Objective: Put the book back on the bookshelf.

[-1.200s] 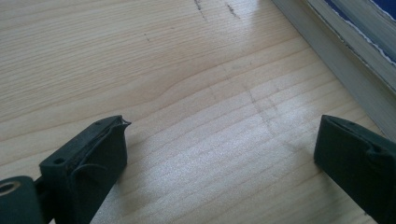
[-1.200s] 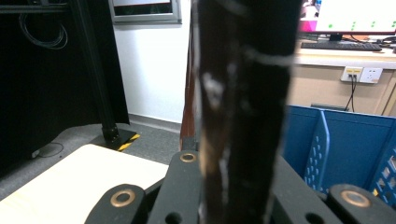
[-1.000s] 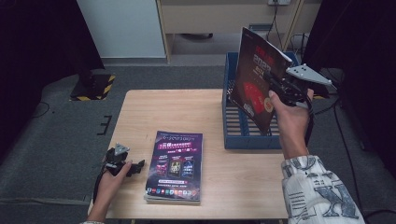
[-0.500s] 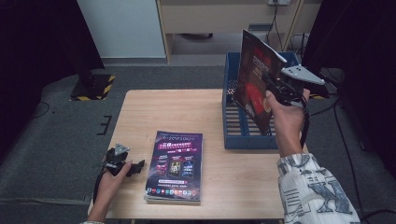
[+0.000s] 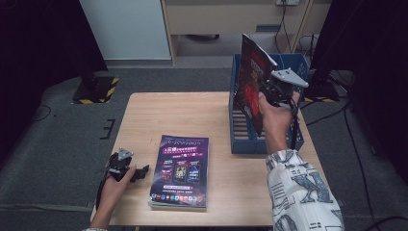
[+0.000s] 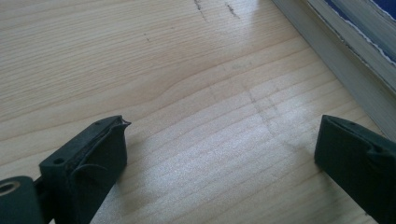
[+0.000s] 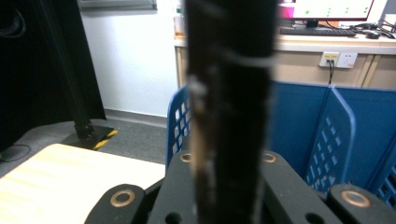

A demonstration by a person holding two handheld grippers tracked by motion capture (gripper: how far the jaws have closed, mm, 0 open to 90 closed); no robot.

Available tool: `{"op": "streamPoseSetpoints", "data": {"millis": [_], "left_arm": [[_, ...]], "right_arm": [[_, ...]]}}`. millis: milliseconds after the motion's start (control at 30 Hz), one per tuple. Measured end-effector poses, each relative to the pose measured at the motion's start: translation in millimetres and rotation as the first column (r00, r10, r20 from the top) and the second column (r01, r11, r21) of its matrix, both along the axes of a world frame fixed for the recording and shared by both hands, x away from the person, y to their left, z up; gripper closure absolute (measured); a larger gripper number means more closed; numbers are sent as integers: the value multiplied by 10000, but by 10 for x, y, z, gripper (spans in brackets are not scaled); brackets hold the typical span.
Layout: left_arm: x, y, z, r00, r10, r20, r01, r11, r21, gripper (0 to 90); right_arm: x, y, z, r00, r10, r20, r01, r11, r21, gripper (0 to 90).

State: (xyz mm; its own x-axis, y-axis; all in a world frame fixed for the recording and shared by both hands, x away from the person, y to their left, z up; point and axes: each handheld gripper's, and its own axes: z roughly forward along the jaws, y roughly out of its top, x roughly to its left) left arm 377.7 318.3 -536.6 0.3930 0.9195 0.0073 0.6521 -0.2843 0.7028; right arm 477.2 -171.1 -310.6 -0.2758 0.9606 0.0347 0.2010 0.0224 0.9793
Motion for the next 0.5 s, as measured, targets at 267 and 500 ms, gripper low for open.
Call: {"op": "streamPoseSetpoints", "data": {"millis": [267,500], "left_arm": [[0,0,0,10000,-2,0,2,10000,-1,15],[0,0,0,10000,-1,-2,1,10000,0,15]], "right_arm": [[112,65,-187,9999,-85,87,84,9999,131,869],[124,47,-299,9998,-172,119,170,9997,164,869]]}}
